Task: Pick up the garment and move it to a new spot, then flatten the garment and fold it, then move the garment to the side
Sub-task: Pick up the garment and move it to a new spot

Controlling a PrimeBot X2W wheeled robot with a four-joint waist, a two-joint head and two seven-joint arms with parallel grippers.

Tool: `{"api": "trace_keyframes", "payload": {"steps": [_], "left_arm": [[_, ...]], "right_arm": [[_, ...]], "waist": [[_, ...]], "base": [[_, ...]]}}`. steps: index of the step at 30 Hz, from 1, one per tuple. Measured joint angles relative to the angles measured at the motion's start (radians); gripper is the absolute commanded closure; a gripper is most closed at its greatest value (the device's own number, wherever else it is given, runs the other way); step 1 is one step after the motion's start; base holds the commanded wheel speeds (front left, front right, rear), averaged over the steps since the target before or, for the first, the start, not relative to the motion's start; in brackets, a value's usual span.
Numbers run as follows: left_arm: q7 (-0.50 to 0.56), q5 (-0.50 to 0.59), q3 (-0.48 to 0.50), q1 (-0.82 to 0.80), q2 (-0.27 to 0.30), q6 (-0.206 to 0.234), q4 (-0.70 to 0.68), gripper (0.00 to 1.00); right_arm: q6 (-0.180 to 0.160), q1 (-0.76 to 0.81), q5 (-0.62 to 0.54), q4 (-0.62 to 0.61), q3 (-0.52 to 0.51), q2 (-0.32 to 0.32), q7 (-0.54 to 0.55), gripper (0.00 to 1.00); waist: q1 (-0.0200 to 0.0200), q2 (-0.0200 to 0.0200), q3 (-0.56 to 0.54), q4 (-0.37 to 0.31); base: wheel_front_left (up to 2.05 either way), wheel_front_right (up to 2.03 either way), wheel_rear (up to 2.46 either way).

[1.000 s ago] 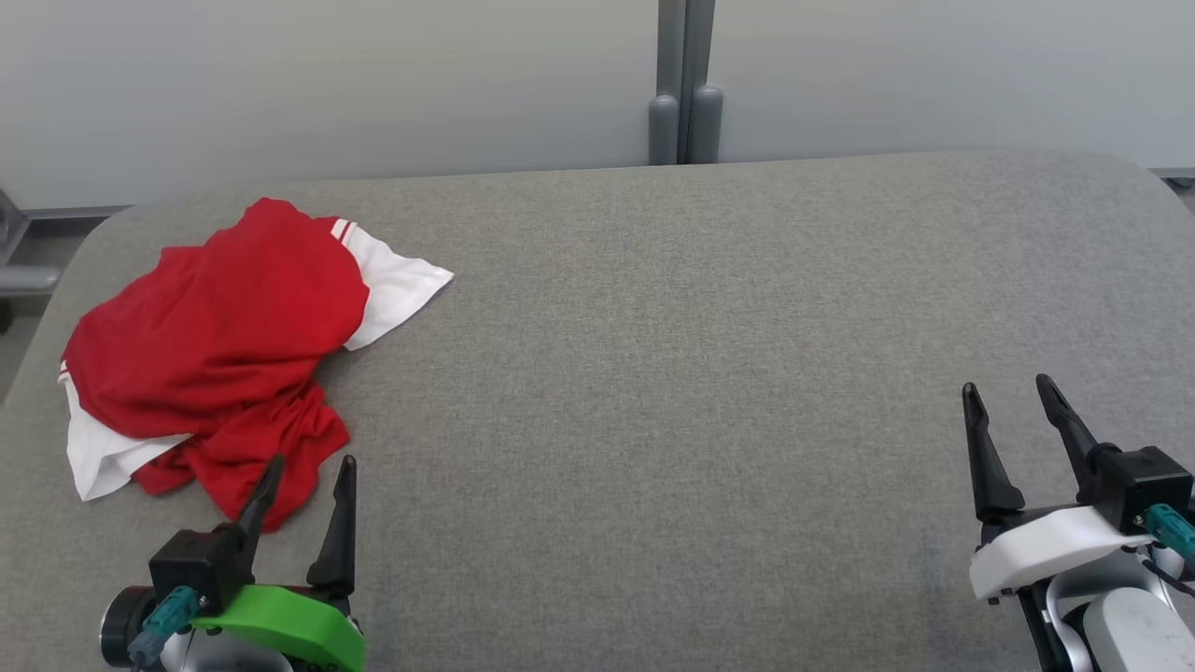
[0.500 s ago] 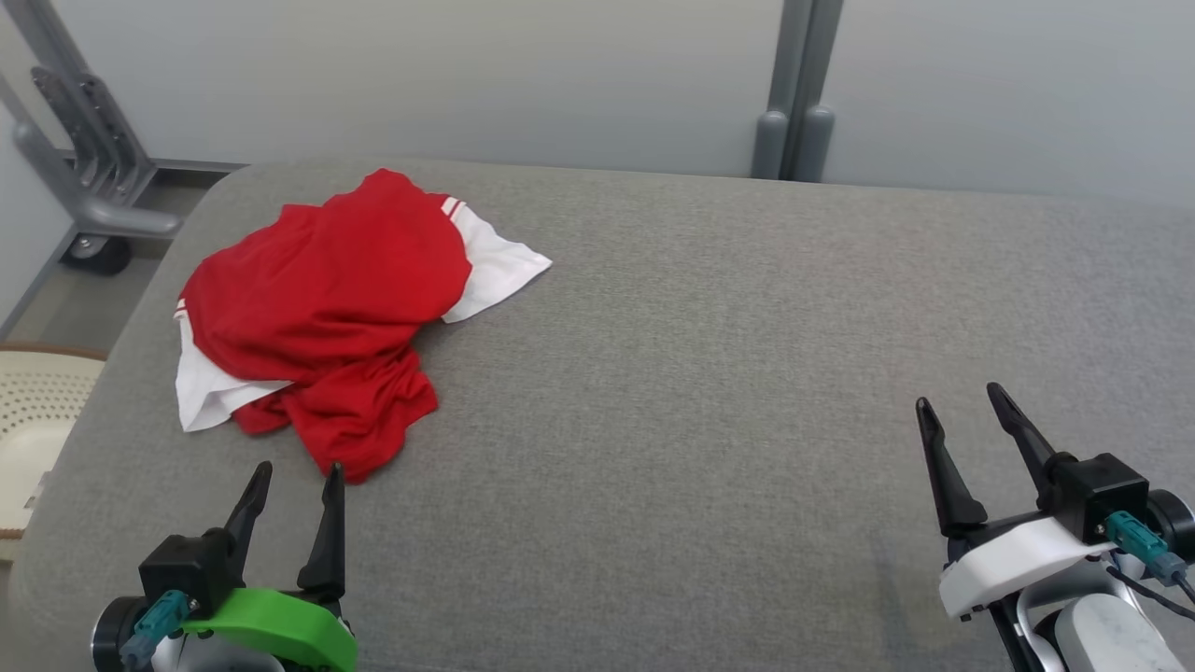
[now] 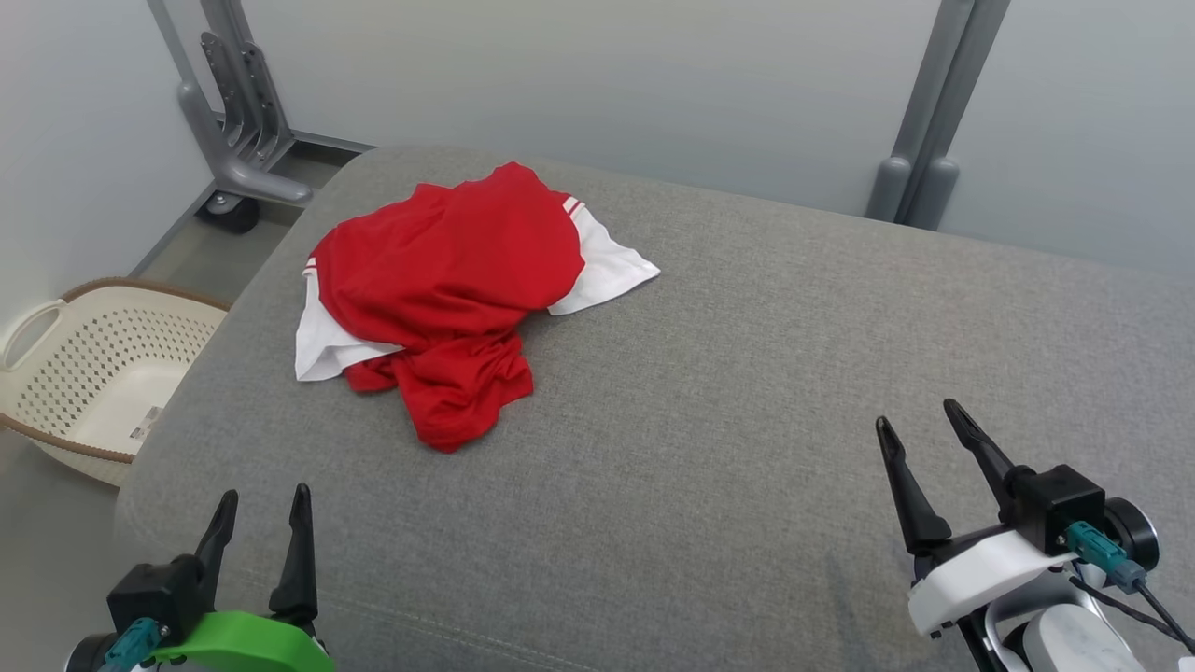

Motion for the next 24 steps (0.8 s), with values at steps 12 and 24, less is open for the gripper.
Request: {"api": "trace_keyframes", "payload": {"steps": [12,24], "left_arm": [[0.000,0.000,0.023,0.012,-0.008,-0.001,-0.016,0.00],[0.132,-0.045,0.015,-0.237,-0.010,-0.002,0.010,0.00]], "right_arm": [[0.007,0.000,-0.008,0.007,-0.007,0.005,0.000,0.00],[0.017,-0.032,-0.030,-0.027,-0.019,-0.016,0.000,0.00]], "waist": [[0.0000,0.0000,0.003,-0.007],[0.0000,0.0000,0.106,-0.011]], "base": [[0.00,0.00,0.00],[0.00,0.00,0.00]]}}
